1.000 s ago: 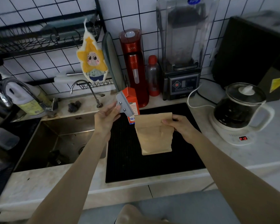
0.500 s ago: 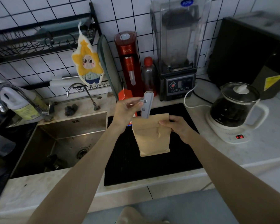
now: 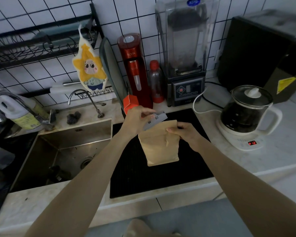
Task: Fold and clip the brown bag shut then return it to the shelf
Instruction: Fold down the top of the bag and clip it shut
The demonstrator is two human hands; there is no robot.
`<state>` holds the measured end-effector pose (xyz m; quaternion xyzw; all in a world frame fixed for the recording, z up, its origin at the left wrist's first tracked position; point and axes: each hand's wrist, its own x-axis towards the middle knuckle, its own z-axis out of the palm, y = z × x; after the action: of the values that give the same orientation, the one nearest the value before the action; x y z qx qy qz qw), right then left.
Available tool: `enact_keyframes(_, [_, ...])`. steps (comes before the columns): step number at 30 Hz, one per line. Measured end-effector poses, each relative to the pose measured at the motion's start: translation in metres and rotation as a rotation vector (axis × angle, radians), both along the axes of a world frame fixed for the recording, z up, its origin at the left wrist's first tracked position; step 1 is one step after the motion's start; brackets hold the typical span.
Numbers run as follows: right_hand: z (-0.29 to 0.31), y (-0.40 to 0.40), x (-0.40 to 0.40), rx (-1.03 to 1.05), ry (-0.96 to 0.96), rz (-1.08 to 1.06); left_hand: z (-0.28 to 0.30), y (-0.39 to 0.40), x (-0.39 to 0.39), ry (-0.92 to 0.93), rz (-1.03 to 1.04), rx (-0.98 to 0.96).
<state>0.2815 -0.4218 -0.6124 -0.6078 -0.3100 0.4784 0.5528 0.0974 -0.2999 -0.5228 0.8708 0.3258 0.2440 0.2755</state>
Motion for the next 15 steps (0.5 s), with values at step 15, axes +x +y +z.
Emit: enact_keyframes(15, [0.0056, -0.0028, -0.0038, -0.015, -0.003, -0.021, 0.0004, 0.0053, 0.0041, 0.272, -0.12, 0.132])
